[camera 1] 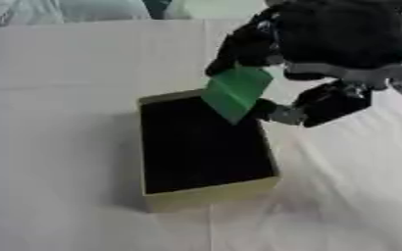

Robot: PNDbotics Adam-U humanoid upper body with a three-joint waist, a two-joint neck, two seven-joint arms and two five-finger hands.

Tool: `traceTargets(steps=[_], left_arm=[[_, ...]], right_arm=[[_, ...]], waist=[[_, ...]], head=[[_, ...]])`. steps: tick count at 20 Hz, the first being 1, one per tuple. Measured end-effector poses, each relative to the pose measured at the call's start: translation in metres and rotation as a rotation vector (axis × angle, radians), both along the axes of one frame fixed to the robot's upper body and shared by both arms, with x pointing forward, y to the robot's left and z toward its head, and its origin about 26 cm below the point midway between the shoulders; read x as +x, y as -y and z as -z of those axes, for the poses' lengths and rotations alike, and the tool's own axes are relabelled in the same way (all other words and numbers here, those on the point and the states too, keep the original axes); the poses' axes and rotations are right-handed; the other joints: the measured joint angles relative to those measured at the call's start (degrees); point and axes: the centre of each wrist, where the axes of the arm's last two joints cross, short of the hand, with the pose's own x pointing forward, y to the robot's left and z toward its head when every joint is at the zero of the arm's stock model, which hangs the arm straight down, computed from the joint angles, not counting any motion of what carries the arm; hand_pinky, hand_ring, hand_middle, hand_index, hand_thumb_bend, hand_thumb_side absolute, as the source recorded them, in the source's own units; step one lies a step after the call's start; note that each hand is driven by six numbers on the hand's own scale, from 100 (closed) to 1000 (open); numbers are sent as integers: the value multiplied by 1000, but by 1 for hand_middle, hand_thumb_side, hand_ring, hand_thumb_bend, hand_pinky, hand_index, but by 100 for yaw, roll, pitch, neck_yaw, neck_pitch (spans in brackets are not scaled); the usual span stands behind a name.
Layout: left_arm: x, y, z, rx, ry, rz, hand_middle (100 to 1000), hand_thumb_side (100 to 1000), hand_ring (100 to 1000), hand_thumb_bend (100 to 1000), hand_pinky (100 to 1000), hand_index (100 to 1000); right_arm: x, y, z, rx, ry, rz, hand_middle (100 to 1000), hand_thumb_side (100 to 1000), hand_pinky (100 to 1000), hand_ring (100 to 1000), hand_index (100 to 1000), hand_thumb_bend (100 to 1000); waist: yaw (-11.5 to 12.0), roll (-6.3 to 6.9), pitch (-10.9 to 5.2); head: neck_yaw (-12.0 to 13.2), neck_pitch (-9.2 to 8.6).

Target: Pick up objects on the table and place them in the box.

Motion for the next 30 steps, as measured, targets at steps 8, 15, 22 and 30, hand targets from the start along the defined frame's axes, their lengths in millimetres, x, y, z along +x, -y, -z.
traceTargets(steps=[8,15,22,30], left_arm=[[0,2,0,-8,-1,4,736,833,727,472,931,879],[1,3,1,-16,-3,7,736,836,725,471,931,872],[1,5,2,-23,-6,11,736,837,724,470,932,870],[1,5,2,-23,-8,12,736,838,724,472,933,869]], right_arm=[[-3,-13,28,-88,-45,10,541,100,738,648,735,100],[-2,-18,38,-99,-43,38,548,100,741,654,741,100],[5,-20,44,-103,-23,50,829,303,805,904,865,221],[0,-18,34,-95,63,19,845,302,831,936,877,476]], waist=[[87,-15,39],[186,-10,78],[204,5,90],[169,11,99]], head=[[-56,0],[-101,-2],[-146,-14],[-146,-50]])
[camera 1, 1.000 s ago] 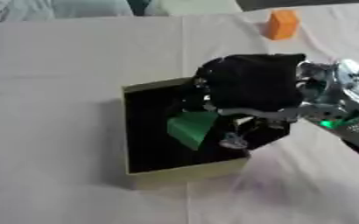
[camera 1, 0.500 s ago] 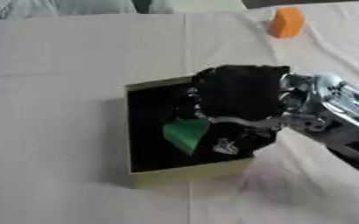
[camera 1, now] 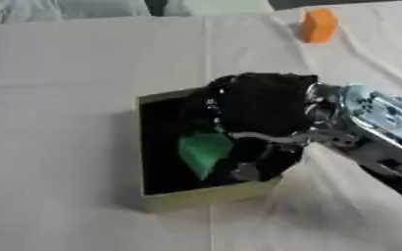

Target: Pick up objects on the table and place them in the box.

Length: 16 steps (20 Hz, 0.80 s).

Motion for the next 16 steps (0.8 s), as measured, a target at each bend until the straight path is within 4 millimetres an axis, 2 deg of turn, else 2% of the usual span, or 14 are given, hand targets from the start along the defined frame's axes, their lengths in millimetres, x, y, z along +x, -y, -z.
traceTargets(steps=[8,12,16], left_arm=[[0,0,0,-1,-1,-1,736,837,723,471,933,868],[0,0,0,-2,-2,-2,737,837,723,470,933,867],[0,0,0,-3,-2,-3,737,837,722,471,934,867]], right_arm=[[0,7,-14,89,50,-4,815,215,819,903,868,423],[2,15,-31,177,114,1,793,211,812,872,867,349],[4,32,-50,289,139,47,782,193,808,852,868,307]], waist=[[-37,-10,6],[-65,-16,3],[-80,-28,-5]], head=[[-3,-6],[-3,-9],[-3,-33]])
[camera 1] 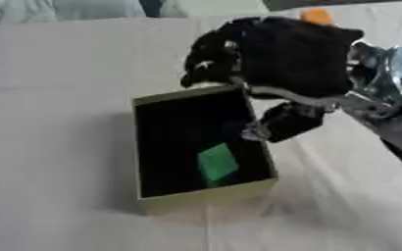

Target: Pick up objects on the table and place them in the box.

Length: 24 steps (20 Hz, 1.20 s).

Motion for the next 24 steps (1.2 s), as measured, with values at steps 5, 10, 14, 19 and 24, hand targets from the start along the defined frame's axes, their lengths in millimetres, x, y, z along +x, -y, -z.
traceTargets(steps=[5,10,14,19,24], left_arm=[[-1,-1,1,0,-5,-5,737,837,722,470,934,866],[-1,-1,2,0,-10,-9,736,839,720,468,935,866],[-1,-1,3,-2,-13,-11,736,842,717,465,936,865],[-2,0,6,-3,-19,-16,736,844,715,462,937,865],[-2,1,7,-8,-20,-17,735,845,713,460,940,865]], right_arm=[[0,28,-26,128,28,68,788,145,808,852,871,337],[8,54,-41,198,54,179,793,152,809,856,875,341],[32,78,-46,238,46,302,797,157,811,855,881,312],[68,112,-51,281,37,450,815,179,814,864,890,300],[96,145,-55,278,17,565,834,100,826,885,894,395]], waist=[[1,0,-1],[1,24,-1],[22,52,29],[95,69,102],[113,69,177]], head=[[1,-21],[-9,-38],[-47,-69],[-72,-86],[-74,-126]])
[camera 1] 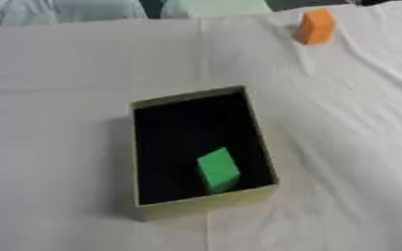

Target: Pick up objects on the table and place them in the box.

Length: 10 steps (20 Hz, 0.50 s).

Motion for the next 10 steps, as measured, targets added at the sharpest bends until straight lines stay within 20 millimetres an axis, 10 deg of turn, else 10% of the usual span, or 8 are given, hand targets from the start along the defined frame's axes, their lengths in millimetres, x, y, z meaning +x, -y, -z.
traceTargets(steps=[10], left_arm=[[0,1,0,-5,-1,-3,733,845,710,457,941,865]], right_arm=[[34,36,10,-11,-130,114,848,100,838,915,899,402]], waist=[[22,-2,96]], head=[[7,-93]])
